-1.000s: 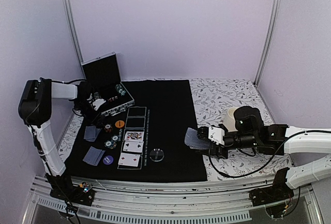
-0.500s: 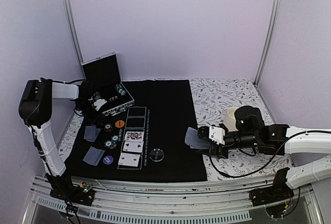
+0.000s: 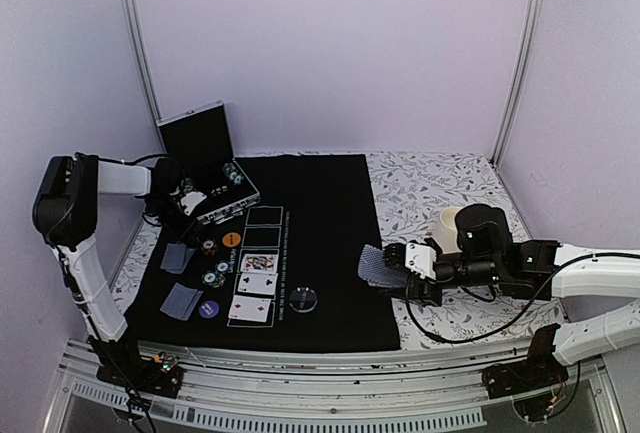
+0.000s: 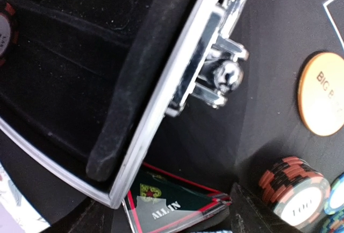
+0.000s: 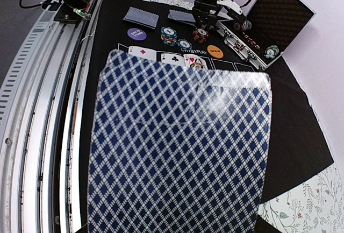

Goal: Distribute texas hold em gaming equipment
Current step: Pick up the all-in button from the poker table mat.

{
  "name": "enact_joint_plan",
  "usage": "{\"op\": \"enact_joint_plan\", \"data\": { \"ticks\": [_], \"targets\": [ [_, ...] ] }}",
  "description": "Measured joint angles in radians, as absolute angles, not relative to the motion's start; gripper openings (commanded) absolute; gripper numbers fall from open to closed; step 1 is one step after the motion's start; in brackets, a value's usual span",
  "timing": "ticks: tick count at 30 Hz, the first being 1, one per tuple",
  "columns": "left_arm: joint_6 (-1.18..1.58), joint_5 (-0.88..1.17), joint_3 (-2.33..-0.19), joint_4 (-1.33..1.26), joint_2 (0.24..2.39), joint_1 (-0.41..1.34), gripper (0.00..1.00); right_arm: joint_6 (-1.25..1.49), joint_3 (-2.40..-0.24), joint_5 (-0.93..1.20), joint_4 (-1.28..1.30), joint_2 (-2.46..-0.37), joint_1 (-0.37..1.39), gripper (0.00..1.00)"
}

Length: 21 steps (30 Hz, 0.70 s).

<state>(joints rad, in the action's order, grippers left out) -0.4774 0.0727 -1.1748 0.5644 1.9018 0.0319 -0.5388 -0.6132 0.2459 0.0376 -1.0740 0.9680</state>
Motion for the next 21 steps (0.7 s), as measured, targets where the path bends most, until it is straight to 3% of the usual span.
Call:
{"op": "enact_joint_plan", "data": {
  "ticks": [8, 21],
  "targets": [
    [-0.479, 0.074, -1.166, 0.556, 1.897, 0.033, 0.7, -0.538, -0.612, 0.246, 0.037, -1.054, 0.968, 0.56],
    [-0.485, 0.08, -1.166, 0.564, 1.894, 0.033, 0.49, -0.539, -0.608, 0.246, 0.037, -1.054, 0.968, 0.56]
  ]
}}
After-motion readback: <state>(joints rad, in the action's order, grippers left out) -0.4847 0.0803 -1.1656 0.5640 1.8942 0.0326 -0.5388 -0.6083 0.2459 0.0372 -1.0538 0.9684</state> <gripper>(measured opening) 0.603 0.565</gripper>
